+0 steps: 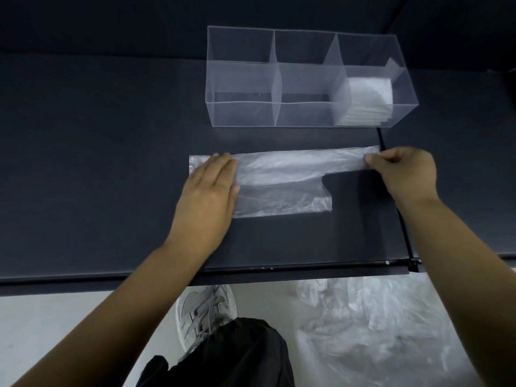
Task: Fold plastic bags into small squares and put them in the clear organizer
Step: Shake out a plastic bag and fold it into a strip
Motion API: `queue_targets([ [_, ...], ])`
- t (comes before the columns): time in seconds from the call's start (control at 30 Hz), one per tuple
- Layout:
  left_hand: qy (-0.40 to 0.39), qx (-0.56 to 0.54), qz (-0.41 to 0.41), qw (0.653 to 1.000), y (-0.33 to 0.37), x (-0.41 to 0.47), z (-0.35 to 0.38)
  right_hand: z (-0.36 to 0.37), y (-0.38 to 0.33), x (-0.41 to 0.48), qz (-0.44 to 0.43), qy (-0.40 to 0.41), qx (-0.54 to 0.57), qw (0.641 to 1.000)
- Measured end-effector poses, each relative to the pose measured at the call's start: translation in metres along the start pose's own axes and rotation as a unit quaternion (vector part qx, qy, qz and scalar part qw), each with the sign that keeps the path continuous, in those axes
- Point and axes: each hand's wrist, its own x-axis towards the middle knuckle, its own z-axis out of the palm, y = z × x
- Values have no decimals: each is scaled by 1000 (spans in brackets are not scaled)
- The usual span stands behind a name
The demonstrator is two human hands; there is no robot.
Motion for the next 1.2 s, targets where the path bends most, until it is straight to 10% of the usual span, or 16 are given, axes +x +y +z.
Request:
queue_targets([
  [0.13,-79,80,-21,993,-6,-9,16,22,-37,-47,-149,132,-50,979],
  [0.3,-107,111,-7,988,-4,-11,15,103,-87,-138,-412,-166,-32,895],
  [0.63,-99,100,-36,989,-7,-12,14,67,-5,-47,-368,-135,-318,863],
  [0.93,-64,18,61,996,4,-7,2,15,14,-63,-342,-92,-86,931],
  [1.2,-98,-32,98,990,31,-13,21,22,10,-72,-324,-141,-97,931],
])
